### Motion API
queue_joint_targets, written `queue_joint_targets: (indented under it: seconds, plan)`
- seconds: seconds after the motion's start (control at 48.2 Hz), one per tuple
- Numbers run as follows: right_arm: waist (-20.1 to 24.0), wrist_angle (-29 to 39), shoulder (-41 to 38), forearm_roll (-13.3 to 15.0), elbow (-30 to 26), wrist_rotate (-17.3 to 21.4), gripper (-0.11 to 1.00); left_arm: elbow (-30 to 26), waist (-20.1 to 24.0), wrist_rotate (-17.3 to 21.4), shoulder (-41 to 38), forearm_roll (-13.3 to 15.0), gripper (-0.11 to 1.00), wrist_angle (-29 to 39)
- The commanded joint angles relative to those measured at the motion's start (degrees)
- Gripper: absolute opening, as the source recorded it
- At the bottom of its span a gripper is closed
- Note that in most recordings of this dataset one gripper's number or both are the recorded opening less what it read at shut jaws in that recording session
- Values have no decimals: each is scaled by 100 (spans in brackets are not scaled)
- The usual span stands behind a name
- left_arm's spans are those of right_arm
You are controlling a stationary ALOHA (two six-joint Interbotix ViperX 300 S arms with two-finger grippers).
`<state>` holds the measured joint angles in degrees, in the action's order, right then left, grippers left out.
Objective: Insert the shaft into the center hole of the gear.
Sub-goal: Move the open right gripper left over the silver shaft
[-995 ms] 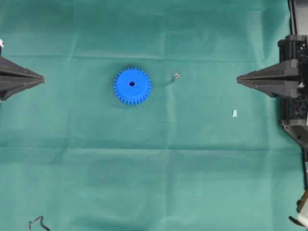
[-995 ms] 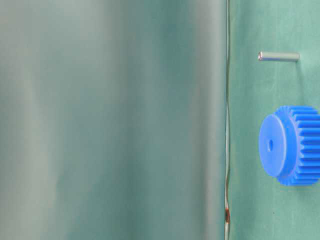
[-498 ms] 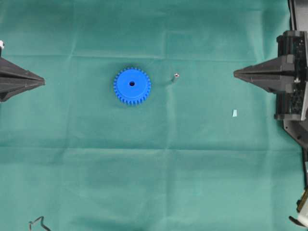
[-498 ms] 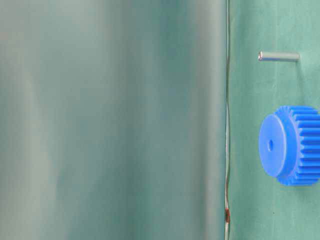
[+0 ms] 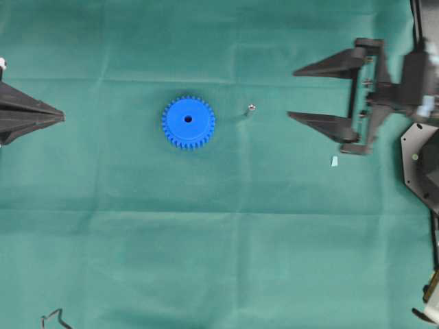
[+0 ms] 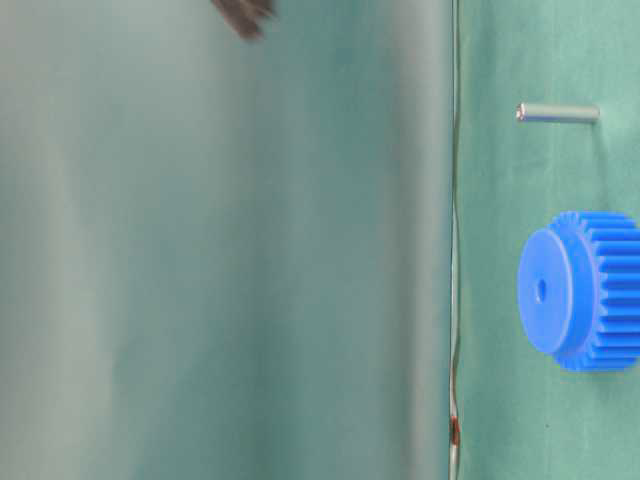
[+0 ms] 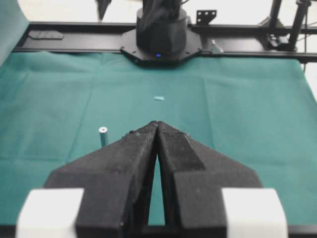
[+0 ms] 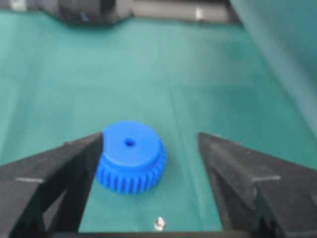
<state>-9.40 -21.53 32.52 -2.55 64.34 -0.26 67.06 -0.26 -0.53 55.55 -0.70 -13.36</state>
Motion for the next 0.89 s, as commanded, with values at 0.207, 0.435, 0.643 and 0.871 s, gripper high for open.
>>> queue_joint_targets:
  seconds: [0.207, 0.435, 0.643, 0.871]
  plan:
    - [-229, -932, -1784, -343, -246, 9, 78, -132, 26, 9, -53, -18, 0, 44]
    - [-272, -1222, -2505, -562, -281, 35, 78, -132, 35, 9, -53, -18, 0, 62]
    - [-272, -1503, -2900, -580, -290, 246, 78, -123, 53, 9, -53, -18, 0, 70]
    - [-272, -1600, -3296, -580, -378, 325, 78, -132, 53, 0, -53, -18, 0, 97]
